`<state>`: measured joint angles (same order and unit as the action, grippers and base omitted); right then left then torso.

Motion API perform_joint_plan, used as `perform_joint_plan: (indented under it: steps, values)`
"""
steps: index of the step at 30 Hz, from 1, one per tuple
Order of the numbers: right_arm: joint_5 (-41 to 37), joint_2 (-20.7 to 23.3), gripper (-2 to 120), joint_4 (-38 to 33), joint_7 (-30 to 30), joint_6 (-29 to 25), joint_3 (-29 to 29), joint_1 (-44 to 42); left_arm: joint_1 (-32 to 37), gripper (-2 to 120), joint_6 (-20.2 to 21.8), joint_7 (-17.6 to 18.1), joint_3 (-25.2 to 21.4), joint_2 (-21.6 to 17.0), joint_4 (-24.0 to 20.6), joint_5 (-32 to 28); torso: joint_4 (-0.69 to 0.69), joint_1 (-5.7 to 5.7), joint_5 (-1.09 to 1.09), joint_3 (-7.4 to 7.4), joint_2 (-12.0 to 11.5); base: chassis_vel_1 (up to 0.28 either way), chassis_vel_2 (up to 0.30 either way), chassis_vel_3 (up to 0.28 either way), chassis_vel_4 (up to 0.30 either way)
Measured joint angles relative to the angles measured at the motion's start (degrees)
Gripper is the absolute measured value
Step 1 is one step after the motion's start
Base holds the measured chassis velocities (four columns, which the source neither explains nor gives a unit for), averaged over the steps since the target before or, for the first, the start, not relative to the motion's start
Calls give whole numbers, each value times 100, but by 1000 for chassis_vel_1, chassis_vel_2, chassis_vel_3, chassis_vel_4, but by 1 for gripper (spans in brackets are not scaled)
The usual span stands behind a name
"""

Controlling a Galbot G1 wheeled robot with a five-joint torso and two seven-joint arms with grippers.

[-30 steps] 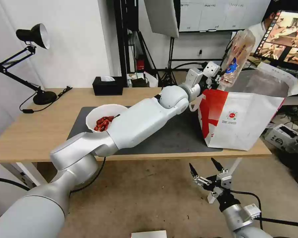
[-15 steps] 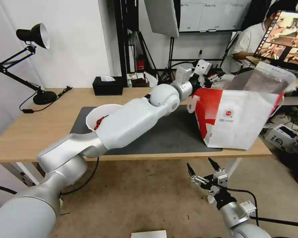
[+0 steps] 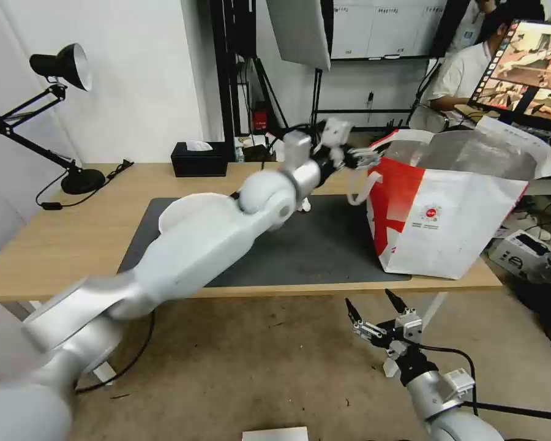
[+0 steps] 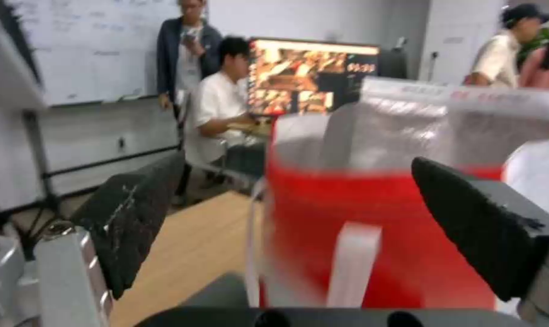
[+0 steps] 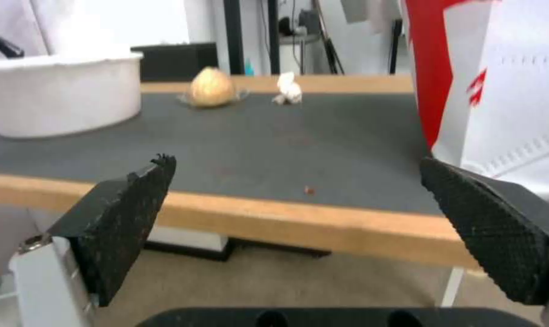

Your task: Pick up the trash from the table and place it into the takeout bag.

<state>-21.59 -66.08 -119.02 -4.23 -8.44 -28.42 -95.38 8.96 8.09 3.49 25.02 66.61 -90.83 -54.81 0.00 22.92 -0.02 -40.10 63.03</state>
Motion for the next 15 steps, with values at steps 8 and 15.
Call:
perform_joint_plan:
  steps: [8,15]
  values:
    - [-5,49,100,-52,13,-133,-10,54,970,100,-215,20,-604,-888,-752,382,2,0,-1,0,0,0,0,0,0]
    - [-19,73,100,-51,37,-146,66,171,2143,100,-324,53,-1420,-1504,-1341,610,-1,0,1,0,0,0,0,0,0]
